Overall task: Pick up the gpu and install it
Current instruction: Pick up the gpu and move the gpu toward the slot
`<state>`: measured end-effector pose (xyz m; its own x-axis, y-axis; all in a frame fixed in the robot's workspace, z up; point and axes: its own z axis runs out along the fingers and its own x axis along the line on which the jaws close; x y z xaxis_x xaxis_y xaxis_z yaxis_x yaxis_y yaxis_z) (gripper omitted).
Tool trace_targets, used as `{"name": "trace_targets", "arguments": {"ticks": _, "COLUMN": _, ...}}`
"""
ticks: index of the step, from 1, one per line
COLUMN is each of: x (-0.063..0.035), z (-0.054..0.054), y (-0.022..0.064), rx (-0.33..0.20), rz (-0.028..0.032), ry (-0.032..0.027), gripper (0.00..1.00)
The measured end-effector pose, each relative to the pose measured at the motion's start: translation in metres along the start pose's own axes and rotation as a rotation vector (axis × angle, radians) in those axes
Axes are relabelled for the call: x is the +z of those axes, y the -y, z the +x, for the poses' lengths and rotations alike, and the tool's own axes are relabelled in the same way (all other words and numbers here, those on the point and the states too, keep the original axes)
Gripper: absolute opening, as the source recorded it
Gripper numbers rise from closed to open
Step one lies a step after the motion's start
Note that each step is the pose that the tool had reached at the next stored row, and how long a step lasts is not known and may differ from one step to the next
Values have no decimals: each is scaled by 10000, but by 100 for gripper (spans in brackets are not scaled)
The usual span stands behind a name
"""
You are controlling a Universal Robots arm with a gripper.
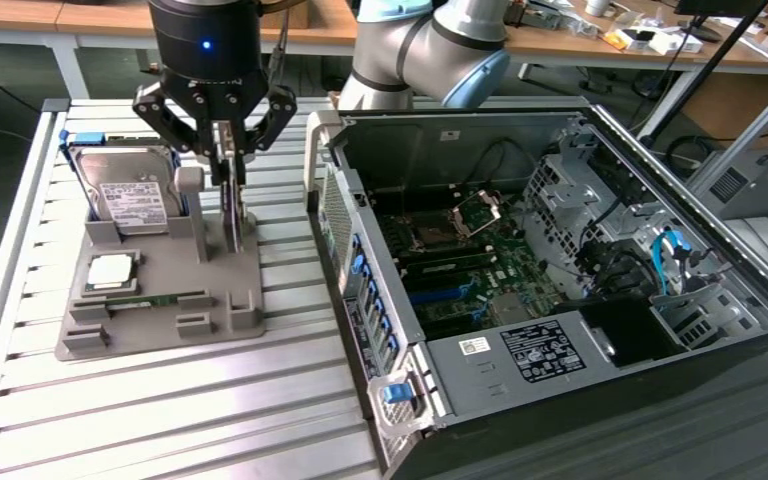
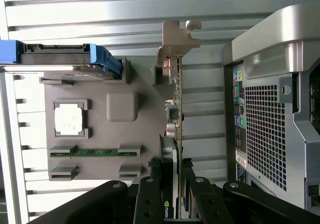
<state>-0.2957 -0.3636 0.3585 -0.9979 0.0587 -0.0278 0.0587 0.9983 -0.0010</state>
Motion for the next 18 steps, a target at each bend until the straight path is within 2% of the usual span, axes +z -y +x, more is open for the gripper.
{"name": "trace_targets", "arguments": {"ticks": 18, "x": -103, "z": -3, "y": 0, "rx": 0, "rz": 0, "ry": 0, "gripper": 27}}
